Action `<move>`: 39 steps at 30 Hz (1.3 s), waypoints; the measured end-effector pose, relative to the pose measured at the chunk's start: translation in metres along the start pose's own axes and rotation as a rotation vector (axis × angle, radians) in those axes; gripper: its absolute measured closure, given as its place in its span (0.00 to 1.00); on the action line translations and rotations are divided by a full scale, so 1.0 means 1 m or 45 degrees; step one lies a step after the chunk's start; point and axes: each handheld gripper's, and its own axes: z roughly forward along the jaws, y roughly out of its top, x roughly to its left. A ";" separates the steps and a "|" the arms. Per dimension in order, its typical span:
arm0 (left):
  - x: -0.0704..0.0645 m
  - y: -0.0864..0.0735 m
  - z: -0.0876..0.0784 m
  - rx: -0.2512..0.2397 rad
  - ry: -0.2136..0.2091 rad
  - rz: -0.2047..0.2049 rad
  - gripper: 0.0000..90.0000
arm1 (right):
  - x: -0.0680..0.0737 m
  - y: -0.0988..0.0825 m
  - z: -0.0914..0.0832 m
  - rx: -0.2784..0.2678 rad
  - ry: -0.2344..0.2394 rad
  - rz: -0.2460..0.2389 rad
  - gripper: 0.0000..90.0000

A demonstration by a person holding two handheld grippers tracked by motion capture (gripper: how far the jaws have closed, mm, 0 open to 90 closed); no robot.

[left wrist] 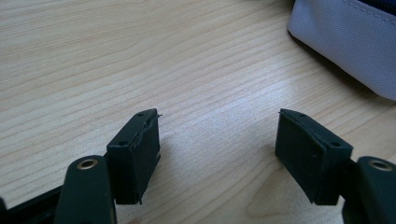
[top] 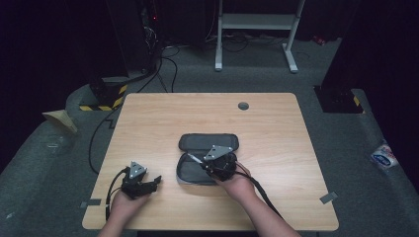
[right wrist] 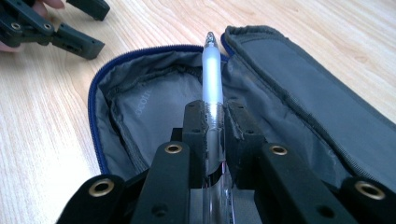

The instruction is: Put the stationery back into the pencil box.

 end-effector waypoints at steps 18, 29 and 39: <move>0.000 0.000 0.000 -0.001 0.000 -0.004 0.34 | 0.000 -0.006 0.007 0.030 0.011 0.026 0.77; 0.000 0.000 0.000 0.000 0.000 -0.004 0.34 | -0.002 -0.008 -0.002 -0.004 -0.025 0.063 0.74; -0.001 0.000 0.000 0.001 -0.001 -0.007 0.34 | -0.010 -0.018 -0.015 -0.039 -0.071 0.145 0.62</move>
